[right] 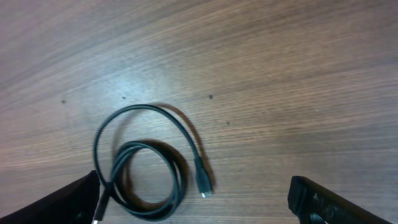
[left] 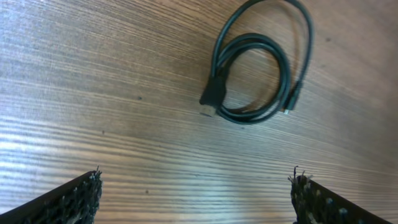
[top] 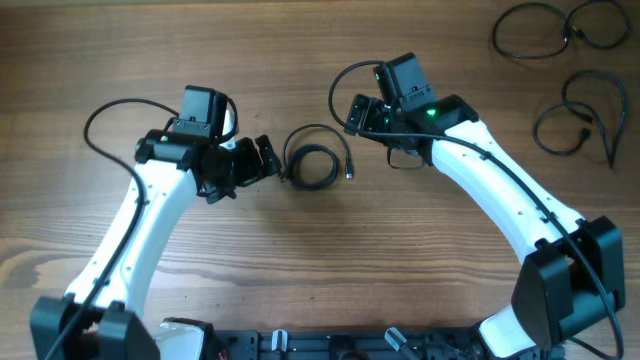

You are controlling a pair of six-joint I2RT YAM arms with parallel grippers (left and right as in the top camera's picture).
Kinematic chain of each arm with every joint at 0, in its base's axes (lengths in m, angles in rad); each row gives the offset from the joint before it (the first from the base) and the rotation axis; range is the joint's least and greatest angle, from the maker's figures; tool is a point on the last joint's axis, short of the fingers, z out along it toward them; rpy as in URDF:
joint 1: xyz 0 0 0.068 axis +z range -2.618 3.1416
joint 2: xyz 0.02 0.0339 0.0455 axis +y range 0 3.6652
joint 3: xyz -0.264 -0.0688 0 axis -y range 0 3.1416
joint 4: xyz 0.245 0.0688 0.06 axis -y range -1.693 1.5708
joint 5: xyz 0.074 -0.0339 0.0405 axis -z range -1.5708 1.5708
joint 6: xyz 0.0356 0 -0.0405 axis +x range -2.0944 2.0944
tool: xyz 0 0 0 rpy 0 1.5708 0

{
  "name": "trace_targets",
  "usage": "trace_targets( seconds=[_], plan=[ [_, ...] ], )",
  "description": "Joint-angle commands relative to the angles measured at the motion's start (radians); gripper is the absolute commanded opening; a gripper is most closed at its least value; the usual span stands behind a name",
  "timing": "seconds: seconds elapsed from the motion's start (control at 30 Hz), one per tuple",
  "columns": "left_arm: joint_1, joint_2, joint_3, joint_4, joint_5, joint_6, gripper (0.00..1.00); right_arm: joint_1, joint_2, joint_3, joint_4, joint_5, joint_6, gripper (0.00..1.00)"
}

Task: Untangle cables
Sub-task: 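Move both grippers back over the small remaining cable coil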

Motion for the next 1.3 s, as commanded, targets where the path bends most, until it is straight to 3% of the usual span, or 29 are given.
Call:
trace_targets(
  seconds=[0.0,0.07,0.2,0.33,0.53,0.83,1.13,1.27],
  plan=[
    [-0.005,0.023,0.007,0.021,-0.009,0.066,1.0,-0.024,0.011,-0.004,-0.029,0.079,-0.014,1.0],
    [-0.005,0.033,0.007,0.034,-0.008,0.08,0.95,-0.07,0.011,-0.004,-0.053,0.065,-0.013,1.0],
    [-0.005,0.095,0.007,0.05,-0.008,0.08,0.95,-0.117,0.011,-0.004,-0.081,0.029,-0.021,0.99],
    [-0.013,0.173,0.007,0.095,0.124,0.08,0.94,-0.117,0.011,-0.004,-0.077,0.026,-0.039,1.0],
    [-0.082,0.296,0.007,0.291,0.056,-0.031,0.92,-0.116,0.011,-0.004,-0.076,0.021,-0.039,1.0],
    [-0.149,0.365,0.007,0.348,0.015,-0.051,0.9,-0.116,0.012,-0.004,-0.077,0.005,-0.04,1.0],
    [-0.163,0.366,0.007,0.353,-0.073,-0.052,0.71,-0.116,0.013,-0.005,-0.082,0.0,-0.04,1.0],
    [-0.163,0.367,0.007,0.353,-0.073,-0.052,0.56,-0.116,0.013,-0.005,-0.082,0.0,-0.04,1.0]
  ],
)
